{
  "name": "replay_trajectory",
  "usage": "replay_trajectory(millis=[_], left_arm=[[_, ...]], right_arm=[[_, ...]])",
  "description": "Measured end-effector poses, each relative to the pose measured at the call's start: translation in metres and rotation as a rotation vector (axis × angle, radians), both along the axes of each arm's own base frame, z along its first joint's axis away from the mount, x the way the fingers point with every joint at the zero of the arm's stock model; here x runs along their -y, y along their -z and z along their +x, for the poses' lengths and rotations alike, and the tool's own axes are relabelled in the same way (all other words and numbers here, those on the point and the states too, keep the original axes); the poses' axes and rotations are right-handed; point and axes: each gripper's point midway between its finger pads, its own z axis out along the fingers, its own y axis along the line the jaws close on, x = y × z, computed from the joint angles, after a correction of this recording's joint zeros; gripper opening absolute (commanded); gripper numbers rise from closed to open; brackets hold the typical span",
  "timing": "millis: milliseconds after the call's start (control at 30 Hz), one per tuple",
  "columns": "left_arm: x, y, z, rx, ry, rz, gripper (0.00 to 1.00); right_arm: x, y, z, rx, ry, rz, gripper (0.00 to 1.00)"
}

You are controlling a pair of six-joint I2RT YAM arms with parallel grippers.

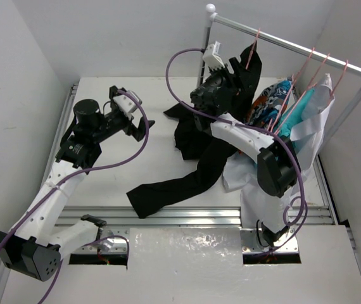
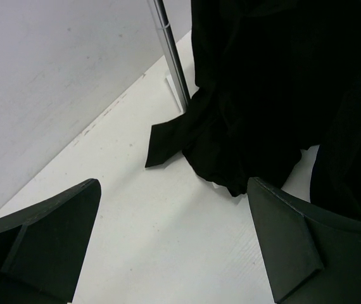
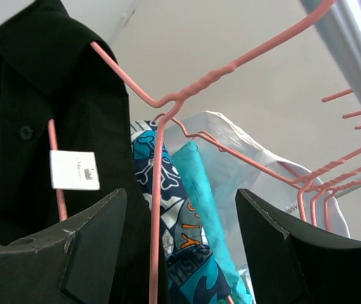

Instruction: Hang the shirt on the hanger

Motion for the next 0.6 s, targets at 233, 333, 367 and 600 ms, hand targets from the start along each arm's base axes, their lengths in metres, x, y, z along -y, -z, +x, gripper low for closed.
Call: replay_trajectory(millis=[233,333,367,600], left_arm=[[0.000,0.006,-0.002,-0.018,0.005,0.015,0.99],[0.000,0.008,-0.003,-0.027,0.006,0.017,0.99],[0.000,0.008,-0.003,-0.029,0.007,0.018,0.99],[-0.001,0.009,-0.003,-0.033,0.001,0.016,0.99]], right_arm=[[-0.029,-0.034,-0.012,0.038,-0.073,0.025,0.75],[-0.049,-0.054,-0.024,0.053,-0.128,0.038,0.76],[-0.056,-0.061,-0.028,0.056,-0.147,0.039,0.76],[-0.094,-0.092,-0.055,0.005,-0.253,-0.018,0.76]])
